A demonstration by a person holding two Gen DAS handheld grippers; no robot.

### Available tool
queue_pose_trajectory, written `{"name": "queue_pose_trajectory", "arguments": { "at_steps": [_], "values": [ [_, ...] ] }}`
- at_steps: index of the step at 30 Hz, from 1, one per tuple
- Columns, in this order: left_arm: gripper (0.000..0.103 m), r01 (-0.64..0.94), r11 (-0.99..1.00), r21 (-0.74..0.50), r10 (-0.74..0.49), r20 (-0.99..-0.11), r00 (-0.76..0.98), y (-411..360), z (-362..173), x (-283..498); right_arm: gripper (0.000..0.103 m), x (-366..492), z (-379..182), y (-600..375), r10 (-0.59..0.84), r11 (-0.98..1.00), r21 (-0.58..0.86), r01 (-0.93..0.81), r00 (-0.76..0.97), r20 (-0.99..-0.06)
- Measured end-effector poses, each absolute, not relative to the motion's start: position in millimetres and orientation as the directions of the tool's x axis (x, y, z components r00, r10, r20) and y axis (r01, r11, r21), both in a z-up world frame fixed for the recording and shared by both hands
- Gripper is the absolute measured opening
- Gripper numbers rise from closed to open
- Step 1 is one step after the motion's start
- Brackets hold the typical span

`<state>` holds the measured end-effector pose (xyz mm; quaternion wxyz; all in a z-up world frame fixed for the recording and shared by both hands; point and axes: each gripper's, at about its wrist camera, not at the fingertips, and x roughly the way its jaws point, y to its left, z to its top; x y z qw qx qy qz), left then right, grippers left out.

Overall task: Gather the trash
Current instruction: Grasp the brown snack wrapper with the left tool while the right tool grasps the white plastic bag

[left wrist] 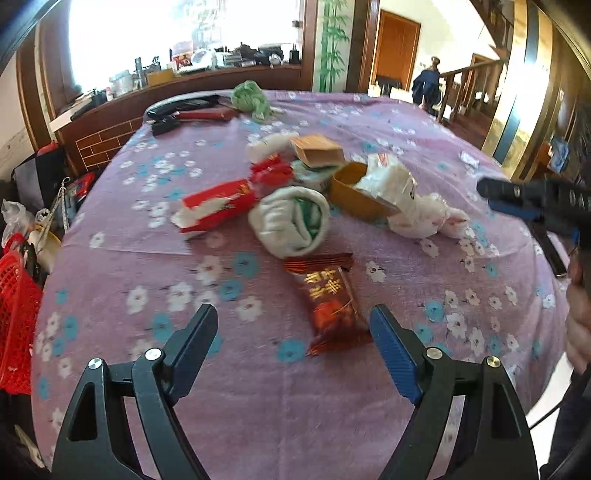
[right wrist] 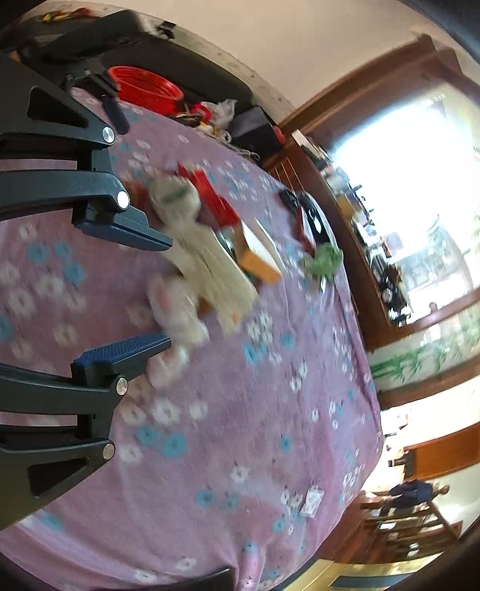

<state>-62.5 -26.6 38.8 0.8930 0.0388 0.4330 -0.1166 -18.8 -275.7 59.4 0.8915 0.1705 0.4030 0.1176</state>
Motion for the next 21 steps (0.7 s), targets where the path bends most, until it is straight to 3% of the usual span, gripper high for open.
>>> {"name": "queue_pose_trajectory", "arguments": {
  "at_steps": [7, 13, 19, 21],
  "values": [
    [0.082, 0.218, 0.976, -0.017, -0.144, -0.802, 0.580, -38, 25, -42, 0.050, 43, 24, -301, 0.407, 0.889, 0.454, -0.054, 0.546, -0.732],
    [0.054, 0.225, 0.974, -0.022, -0.145, -0.822, 0.550, -35, 17, -35, 0.050, 46, 6, -292, 0.495, 0.849, 0.521, -0.088, 0.478, -0.726],
    [0.050, 0.237, 0.971, -0.023, -0.153, -0.823, 0.547, -23, 13, -37, 0.051, 4, 18, -253, 0.563, 0.827, 0.492, -0.273, 0.404, -0.721],
    [0.050, 0.239, 0.971, -0.026, -0.157, -0.821, 0.550, -21, 13, -37, 0.057, -6, 18, -241, 0.539, 0.840, 0.438, -0.321, 0.401, -0.740]
  ]
}}
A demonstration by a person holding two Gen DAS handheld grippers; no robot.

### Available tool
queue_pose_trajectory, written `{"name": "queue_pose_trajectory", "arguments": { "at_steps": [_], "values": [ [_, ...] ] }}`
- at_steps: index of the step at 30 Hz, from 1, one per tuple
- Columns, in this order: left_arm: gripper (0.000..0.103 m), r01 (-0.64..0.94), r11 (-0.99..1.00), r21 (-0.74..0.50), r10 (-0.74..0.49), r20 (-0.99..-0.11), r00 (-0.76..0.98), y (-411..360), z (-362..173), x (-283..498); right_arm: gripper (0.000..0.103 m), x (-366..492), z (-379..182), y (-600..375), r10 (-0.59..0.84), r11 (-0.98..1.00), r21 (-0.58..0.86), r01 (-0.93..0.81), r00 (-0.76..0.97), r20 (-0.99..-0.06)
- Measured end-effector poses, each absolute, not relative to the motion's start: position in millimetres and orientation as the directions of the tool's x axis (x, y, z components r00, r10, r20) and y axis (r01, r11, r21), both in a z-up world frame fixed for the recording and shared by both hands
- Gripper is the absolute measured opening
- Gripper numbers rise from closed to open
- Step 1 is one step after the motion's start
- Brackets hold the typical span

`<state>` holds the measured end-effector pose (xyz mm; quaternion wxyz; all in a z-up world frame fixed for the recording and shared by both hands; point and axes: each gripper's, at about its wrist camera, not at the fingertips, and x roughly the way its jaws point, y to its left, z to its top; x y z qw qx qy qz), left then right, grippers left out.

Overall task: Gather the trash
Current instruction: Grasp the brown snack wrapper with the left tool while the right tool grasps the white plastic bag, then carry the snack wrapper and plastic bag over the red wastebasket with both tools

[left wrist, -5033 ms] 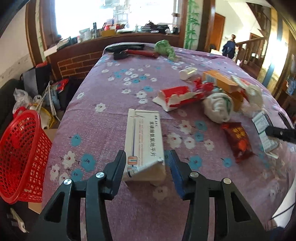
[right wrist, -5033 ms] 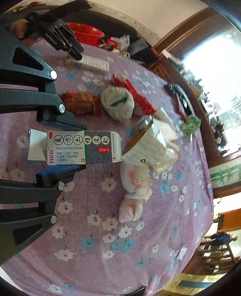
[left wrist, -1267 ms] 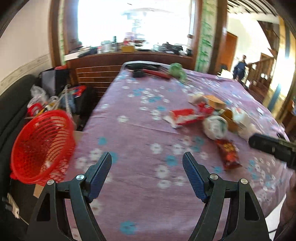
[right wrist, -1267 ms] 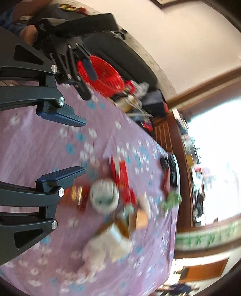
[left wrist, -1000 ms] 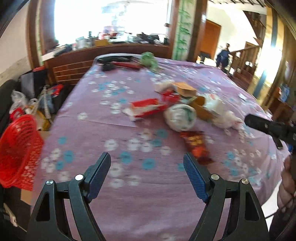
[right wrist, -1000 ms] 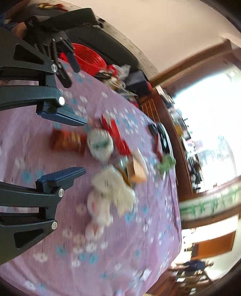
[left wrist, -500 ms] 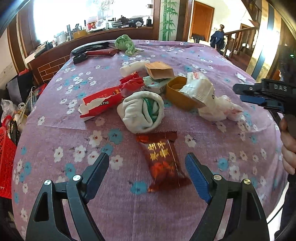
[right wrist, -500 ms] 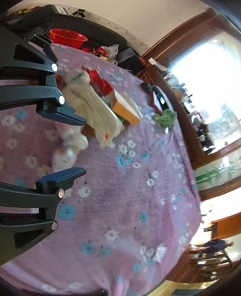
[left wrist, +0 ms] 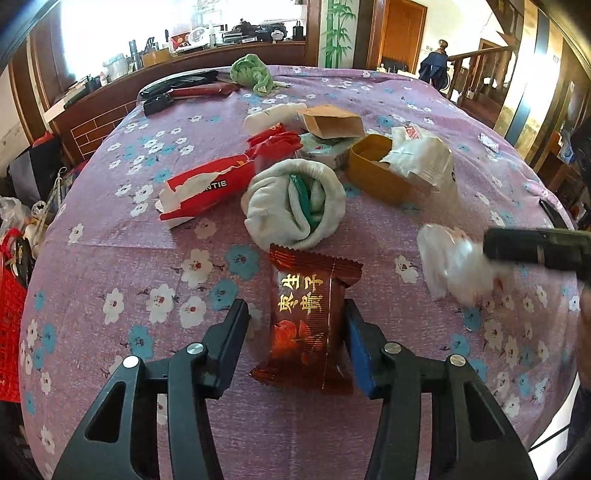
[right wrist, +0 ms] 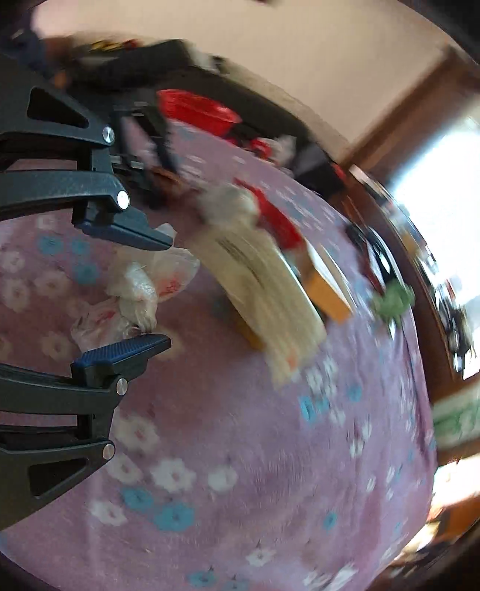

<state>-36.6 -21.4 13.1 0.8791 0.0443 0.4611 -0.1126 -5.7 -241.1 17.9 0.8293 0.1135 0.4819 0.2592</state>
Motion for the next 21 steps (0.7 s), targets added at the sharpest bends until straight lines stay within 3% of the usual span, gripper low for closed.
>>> {"name": "queue_pose_trajectory", "arguments": {
  "at_steps": [6, 8, 9, 11, 13, 21],
  "values": [
    [0.047, 0.242, 0.970, -0.025, -0.160, -0.815, 0.557, -17, 13, -35, 0.069, -26, 14, -211, 0.448, 0.861, 0.256, -0.440, 0.417, -0.791],
    [0.035, 0.239, 0.971, -0.022, -0.157, -0.812, 0.562, -15, 13, -36, 0.069, -29, 12, -206, 0.428, 0.860, 0.217, -0.461, 0.423, -0.799],
    [0.034, 0.237, 0.971, -0.023, -0.157, -0.811, 0.564, -13, 13, -37, 0.067, -33, 11, -203, 0.413, 0.860, 0.187, -0.475, 0.433, -0.801],
    [0.032, 0.235, 0.971, -0.049, -0.176, -0.808, 0.562, -7, 14, -39, 0.046, -40, 10, -197, 0.384, 0.863, 0.139, -0.486, 0.452, -0.805],
    [0.032, 0.233, 0.971, -0.060, -0.186, -0.803, 0.567, -3, 14, -42, 0.036, -47, 11, -192, 0.357, 0.867, 0.092, -0.489, 0.482, -0.800],
    [0.032, 0.175, 0.984, -0.037, -0.147, -0.721, 0.677, 18, 23, -67, 0.036, -70, 36, -163, 0.380, 0.893, 0.096, -0.439, 0.623, -0.684]
  ]
}}
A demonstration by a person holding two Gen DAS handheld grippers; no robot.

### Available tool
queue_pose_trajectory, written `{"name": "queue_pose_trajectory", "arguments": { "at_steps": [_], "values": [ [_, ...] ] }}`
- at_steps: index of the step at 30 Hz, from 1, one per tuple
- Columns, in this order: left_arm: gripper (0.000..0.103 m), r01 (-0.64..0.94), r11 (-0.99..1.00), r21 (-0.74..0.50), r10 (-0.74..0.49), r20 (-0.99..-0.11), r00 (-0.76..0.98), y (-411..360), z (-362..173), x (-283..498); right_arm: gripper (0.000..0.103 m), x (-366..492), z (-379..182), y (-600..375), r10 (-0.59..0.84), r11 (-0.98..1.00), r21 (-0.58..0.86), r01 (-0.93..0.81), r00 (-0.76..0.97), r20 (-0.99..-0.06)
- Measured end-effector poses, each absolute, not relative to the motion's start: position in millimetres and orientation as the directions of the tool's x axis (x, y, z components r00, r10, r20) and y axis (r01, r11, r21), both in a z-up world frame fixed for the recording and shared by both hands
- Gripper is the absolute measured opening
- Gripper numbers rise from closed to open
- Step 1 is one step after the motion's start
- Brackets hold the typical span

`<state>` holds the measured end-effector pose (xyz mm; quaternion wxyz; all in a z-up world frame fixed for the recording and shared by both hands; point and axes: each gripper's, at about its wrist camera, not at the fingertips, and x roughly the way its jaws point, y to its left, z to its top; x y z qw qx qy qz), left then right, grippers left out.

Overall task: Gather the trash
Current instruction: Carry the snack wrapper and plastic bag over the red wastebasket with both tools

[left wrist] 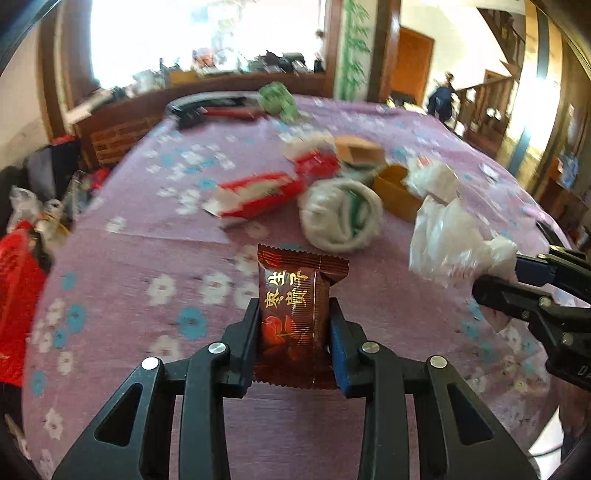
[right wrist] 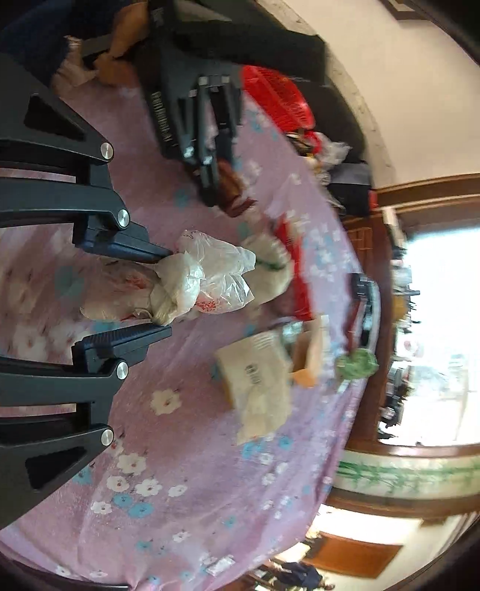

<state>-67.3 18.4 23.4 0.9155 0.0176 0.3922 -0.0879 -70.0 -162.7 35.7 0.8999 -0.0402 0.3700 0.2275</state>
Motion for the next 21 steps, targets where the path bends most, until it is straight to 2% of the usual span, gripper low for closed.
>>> {"name": "queue_pose_trajectory", "arguments": {
  "at_steps": [2, 7, 21],
  "values": [
    [0.032, 0.136, 0.990, -0.037, -0.124, -0.689, 0.714, 26, 28, -71, 0.036, -71, 38, -156, 0.399, 0.900, 0.143, -0.412, 0.647, -0.650],
    [0.032, 0.058, 0.998, -0.017, -0.056, -0.646, 0.762, 37, 32, -78, 0.036, -68, 36, -143, 0.359, 0.927, 0.142, -0.346, 0.717, -0.597],
    [0.032, 0.022, 1.000, 0.005, -0.014, -0.636, 0.772, 39, 31, -77, 0.036, -60, 28, -150, 0.380, 0.924, 0.215, -0.316, 0.697, -0.608]
  ]
}}
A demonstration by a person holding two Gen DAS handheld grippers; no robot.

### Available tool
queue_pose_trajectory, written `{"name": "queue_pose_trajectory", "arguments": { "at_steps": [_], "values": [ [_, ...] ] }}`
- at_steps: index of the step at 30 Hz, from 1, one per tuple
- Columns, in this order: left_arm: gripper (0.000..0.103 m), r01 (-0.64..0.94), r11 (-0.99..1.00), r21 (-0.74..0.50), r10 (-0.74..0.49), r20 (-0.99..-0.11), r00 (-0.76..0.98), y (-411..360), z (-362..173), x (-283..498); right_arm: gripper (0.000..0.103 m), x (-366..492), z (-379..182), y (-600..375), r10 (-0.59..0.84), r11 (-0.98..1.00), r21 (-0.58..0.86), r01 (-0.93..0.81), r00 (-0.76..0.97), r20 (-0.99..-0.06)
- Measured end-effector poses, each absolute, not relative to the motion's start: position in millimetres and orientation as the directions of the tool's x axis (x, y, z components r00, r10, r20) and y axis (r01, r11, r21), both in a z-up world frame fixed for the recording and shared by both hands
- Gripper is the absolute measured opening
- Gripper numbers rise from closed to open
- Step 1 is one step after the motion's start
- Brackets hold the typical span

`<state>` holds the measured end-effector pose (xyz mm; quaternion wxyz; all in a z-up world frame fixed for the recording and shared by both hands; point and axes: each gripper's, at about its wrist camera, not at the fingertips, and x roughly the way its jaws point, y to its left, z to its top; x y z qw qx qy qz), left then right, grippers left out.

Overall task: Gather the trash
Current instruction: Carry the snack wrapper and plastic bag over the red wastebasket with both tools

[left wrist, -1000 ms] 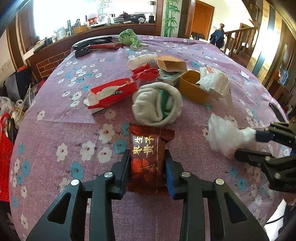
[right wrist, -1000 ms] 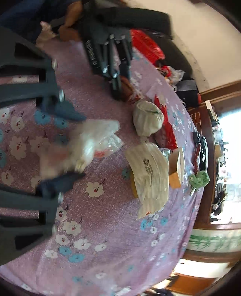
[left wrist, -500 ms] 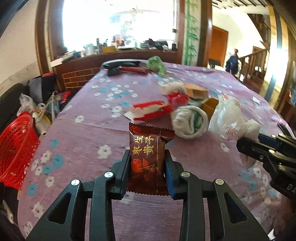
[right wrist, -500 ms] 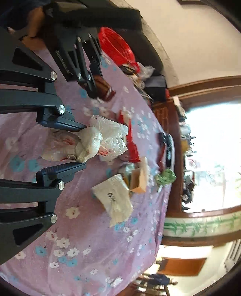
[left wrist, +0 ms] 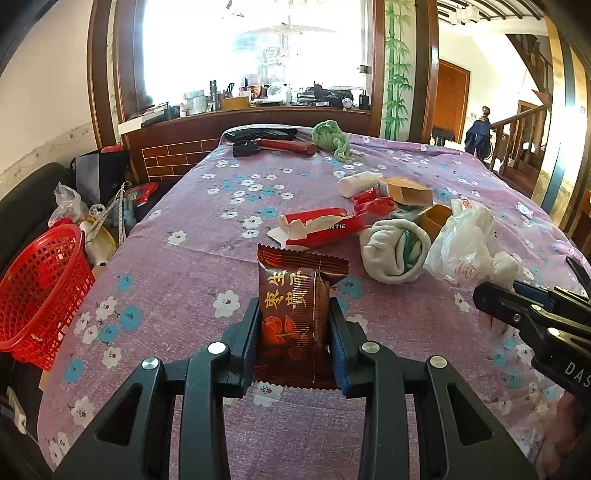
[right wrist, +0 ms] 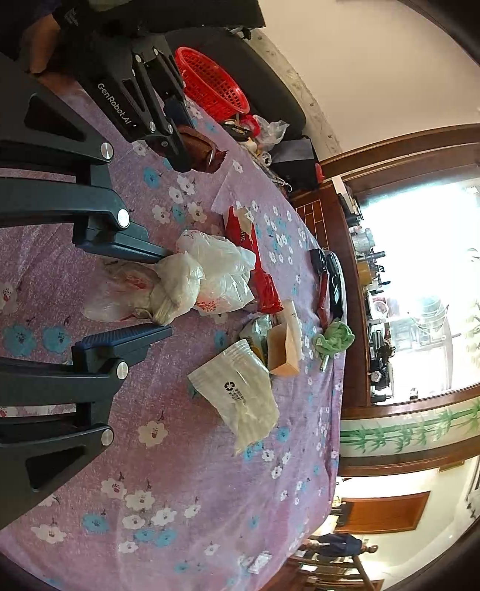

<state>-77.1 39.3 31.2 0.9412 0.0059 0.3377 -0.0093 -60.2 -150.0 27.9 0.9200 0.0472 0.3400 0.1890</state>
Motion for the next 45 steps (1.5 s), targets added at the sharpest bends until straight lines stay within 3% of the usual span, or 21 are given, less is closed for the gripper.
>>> {"name": "queue_pose_trajectory", "arguments": {
  "at_steps": [45],
  "values": [
    [0.032, 0.002, 1.000, 0.017, 0.009, -0.639, 0.770, 43.2, 30.4, -79.1, 0.036, -59.4, 27.3, -152.0, 0.406, 0.914, 0.248, -0.321, 0.700, -0.587]
  ]
}}
